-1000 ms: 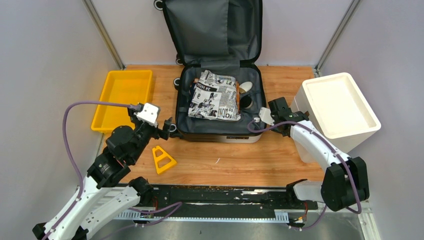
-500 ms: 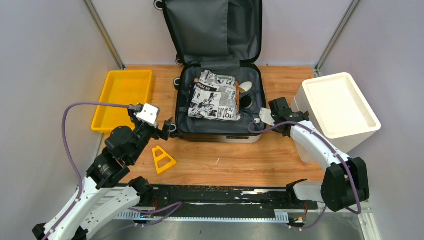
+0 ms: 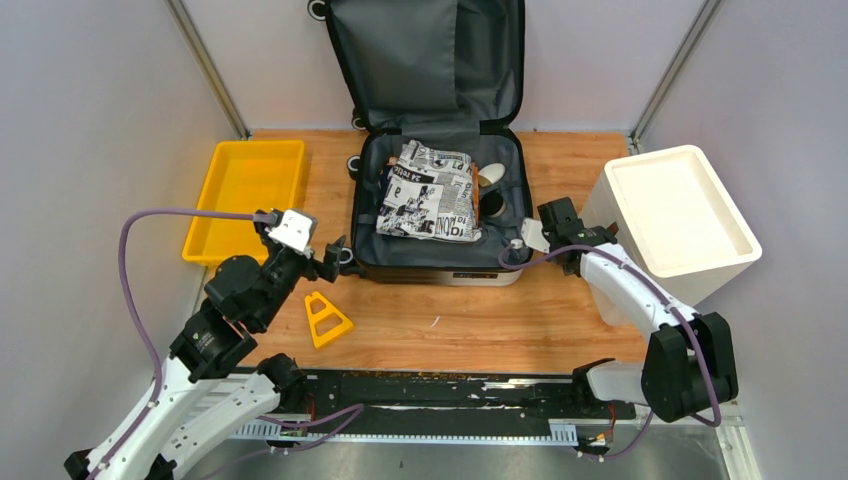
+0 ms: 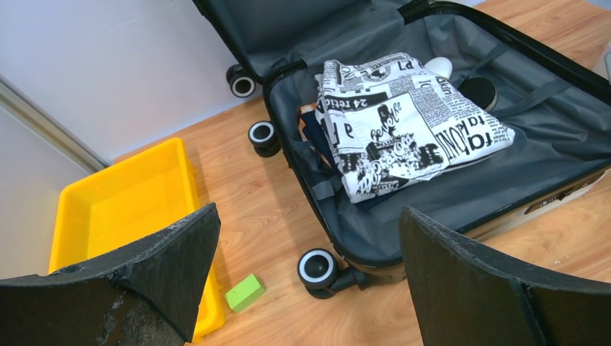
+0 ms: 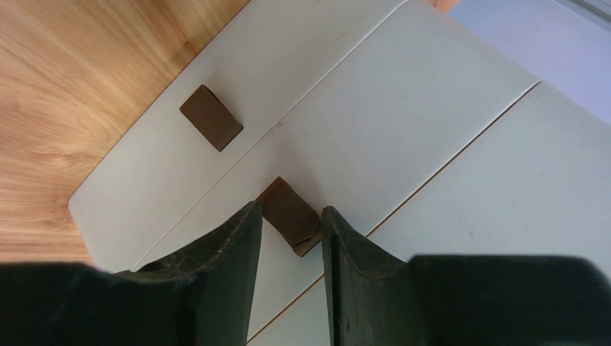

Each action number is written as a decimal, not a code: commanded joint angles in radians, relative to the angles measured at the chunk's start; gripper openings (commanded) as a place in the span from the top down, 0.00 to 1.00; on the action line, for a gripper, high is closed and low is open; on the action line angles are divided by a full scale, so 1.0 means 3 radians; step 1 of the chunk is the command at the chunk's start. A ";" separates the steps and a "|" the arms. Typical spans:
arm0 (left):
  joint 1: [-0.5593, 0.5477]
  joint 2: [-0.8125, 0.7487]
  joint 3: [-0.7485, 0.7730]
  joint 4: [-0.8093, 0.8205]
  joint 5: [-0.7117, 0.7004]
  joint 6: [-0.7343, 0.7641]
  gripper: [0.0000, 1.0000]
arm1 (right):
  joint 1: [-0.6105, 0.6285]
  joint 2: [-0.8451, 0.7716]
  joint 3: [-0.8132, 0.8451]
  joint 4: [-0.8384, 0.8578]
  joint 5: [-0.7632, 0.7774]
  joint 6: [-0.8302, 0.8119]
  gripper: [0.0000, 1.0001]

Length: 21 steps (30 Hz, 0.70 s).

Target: Open, take out, and arrange the luggage

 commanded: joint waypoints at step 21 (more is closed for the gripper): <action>-0.0002 -0.0034 -0.0015 0.0167 0.0030 -0.0039 0.00 | 0.0379 0.0036 0.0413 -0.0573 -0.0164 0.0167 0.76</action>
